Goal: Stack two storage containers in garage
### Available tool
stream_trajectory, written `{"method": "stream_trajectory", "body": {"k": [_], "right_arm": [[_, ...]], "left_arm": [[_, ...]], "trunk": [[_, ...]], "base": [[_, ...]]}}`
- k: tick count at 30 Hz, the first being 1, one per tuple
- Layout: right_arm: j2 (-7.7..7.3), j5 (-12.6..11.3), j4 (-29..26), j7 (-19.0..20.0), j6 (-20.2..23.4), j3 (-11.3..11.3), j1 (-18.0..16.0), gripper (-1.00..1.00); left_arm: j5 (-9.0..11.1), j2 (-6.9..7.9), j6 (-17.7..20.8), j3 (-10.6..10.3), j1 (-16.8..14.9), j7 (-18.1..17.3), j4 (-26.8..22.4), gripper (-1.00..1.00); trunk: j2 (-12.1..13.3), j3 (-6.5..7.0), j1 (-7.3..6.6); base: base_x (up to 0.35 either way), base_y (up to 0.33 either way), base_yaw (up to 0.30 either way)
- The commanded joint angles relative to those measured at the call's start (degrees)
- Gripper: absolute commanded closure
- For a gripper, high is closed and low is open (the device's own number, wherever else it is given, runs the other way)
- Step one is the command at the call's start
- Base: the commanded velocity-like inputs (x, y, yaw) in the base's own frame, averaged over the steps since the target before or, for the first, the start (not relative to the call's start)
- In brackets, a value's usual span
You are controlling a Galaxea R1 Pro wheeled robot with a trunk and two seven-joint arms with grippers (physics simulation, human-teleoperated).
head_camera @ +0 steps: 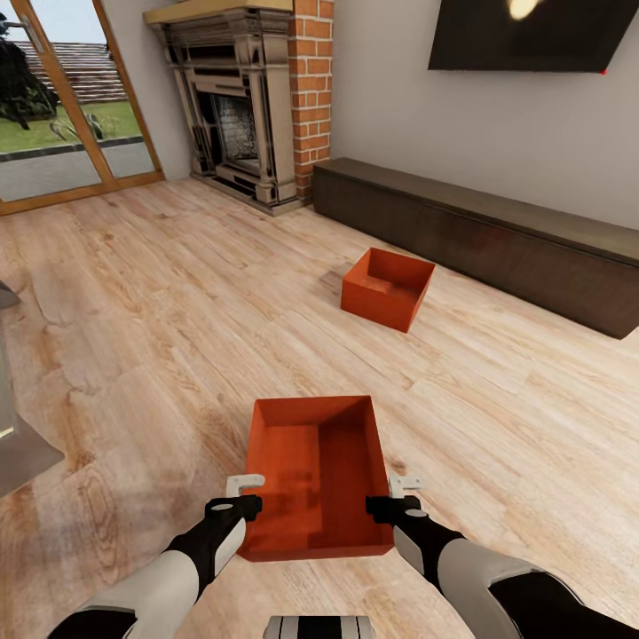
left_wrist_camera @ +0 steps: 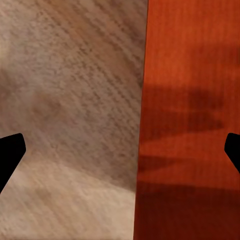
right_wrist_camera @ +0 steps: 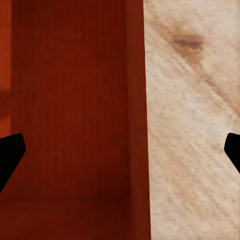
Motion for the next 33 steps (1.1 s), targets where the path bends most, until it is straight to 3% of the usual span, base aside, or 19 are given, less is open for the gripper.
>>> {"method": "stream_trajectory", "body": {"k": [1, 19, 33], "right_arm": [[0.02, -0.57, 0.09, -0.15, -0.21, 0.52, -0.03, -1.00], [-0.11, -0.42, 0.40, 0.07, -0.30, 0.71, -0.03, -1.00], [-0.16, 1.83, 0.49, -0.14, -0.30, 0.70, -0.03, -1.00]], "left_arm": [[0.35, 0.00, 0.31, -0.15, 0.01, 0.24, -0.12, -1.00], [0.35, 0.00, 0.31, -0.11, 0.01, 0.26, -0.12, -1.00], [0.35, 0.00, 0.31, -0.13, 0.01, 0.24, -0.12, -1.00]], "trunk": [[-0.01, -0.04, -0.01], [-0.01, -0.04, -0.01], [-0.82, -0.40, 0.43]], "base": [[0.000, 0.000, 0.000], [0.000, 0.000, 0.000], [0.000, 0.000, 0.000]]}}
